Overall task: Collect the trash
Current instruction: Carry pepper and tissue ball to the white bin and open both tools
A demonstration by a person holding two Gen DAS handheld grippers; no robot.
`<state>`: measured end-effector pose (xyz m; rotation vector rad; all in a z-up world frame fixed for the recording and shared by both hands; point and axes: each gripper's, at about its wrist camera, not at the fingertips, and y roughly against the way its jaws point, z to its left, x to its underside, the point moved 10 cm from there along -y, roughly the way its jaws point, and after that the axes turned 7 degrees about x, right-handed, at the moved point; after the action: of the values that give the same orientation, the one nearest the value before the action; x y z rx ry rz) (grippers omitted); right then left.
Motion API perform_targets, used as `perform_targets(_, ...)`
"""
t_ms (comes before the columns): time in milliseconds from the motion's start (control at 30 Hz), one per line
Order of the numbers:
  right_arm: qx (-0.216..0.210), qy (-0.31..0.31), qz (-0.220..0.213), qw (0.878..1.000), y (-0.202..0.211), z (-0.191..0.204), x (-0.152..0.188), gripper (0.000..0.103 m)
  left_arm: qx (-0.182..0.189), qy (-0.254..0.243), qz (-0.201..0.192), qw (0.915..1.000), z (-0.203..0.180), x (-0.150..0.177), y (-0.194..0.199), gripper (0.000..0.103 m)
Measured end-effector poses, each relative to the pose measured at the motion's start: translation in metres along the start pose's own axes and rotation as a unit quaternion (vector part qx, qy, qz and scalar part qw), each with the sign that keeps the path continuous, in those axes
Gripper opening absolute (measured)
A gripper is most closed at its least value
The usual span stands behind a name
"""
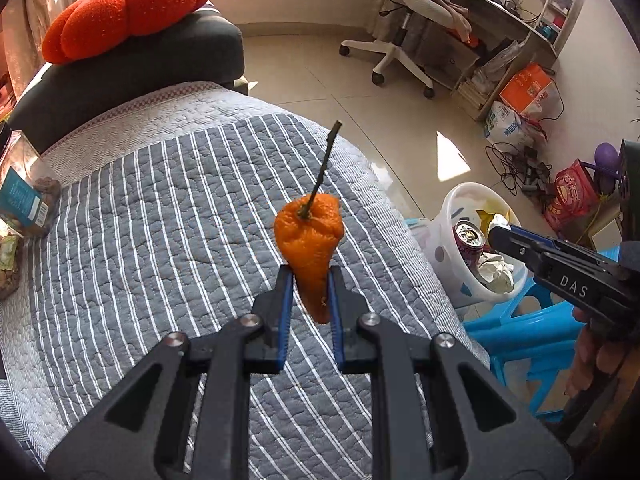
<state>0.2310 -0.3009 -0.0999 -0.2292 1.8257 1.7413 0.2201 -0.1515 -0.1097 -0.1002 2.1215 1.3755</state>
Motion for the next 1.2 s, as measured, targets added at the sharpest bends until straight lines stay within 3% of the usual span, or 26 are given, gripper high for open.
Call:
perform_targets(433,0.021,-0.105,0.005,0.994,0.018,-0.142,0.014,0.029,0.095,-0.046,0.022,0.9941,-0.114,-0.013,-0.052,0.019)
perform_targets(800,0.007,-0.175,0.002,0.985,0.026,-0.191,0.013,0.029,0.125,-0.111,0.034,0.9854,-0.195,-0.039,-0.095,0.020)
perform_targets(833,0.005,-0.177,0.004,0.984,0.025,-0.192,0.012,0.029,0.128,-0.114,0.032,0.9846,-0.198,-0.040,-0.097,0.023)
perform_targets(867,0.005,-0.178,0.004,0.984,0.025,-0.193,0.012,0.030,0.133,-0.115,0.033,0.9839,-0.199,-0.041,-0.098,0.036)
perform_targets(900,0.005,-0.180,0.005,0.984,0.024,-0.192,0.012,0.030,0.127,-0.112,0.031,0.9851,-0.197,-0.043,-0.098,0.056)
perform_targets(967,0.003,-0.182,0.007,0.983,0.023,-0.193,0.011,0.030,0.117,-0.105,0.015,0.9875,-0.190,-0.047,-0.093,0.073)
perform_targets(1133,0.000,-0.179,0.012,0.984,0.018,-0.190,0.011,0.030,0.085,-0.097,0.015,0.9915,-0.164,-0.042,-0.082,0.079)
perform_targets(1200,-0.001,-0.178,0.014,0.984,0.015,-0.185,0.010,0.030,0.061,-0.098,0.015,0.9932,-0.149,-0.037,-0.075,0.091)
